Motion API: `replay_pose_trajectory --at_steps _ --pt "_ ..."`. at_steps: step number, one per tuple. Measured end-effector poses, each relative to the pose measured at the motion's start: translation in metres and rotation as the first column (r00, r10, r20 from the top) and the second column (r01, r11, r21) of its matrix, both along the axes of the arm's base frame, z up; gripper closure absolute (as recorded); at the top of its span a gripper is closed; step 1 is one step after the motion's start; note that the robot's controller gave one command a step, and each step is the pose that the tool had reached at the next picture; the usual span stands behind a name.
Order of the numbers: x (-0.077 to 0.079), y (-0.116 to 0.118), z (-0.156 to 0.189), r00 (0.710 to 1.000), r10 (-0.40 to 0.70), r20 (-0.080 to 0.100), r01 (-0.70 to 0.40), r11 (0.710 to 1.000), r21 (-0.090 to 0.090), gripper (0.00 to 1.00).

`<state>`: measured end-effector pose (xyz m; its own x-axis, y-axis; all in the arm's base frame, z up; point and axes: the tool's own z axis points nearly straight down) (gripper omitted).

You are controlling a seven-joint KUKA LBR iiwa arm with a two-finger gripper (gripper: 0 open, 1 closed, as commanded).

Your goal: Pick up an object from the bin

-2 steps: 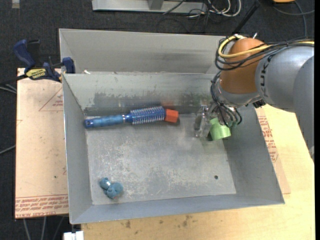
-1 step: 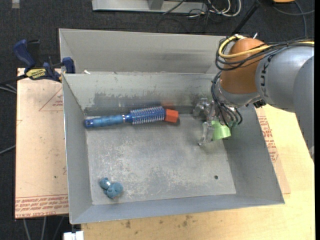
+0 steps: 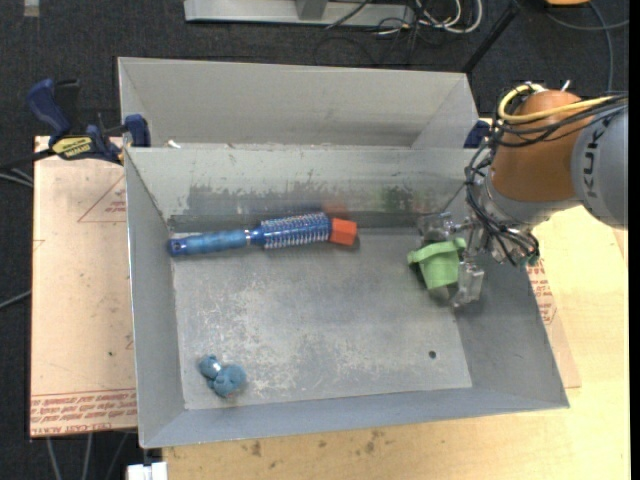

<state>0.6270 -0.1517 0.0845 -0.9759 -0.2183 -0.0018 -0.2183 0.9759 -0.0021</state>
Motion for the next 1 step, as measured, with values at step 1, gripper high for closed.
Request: replay_pose_trajectory --at_steps 1 --pt "0.0026 0.0024 0.0032 1.000 0.002 0.006 -0.002 1.000 0.002 1.00"
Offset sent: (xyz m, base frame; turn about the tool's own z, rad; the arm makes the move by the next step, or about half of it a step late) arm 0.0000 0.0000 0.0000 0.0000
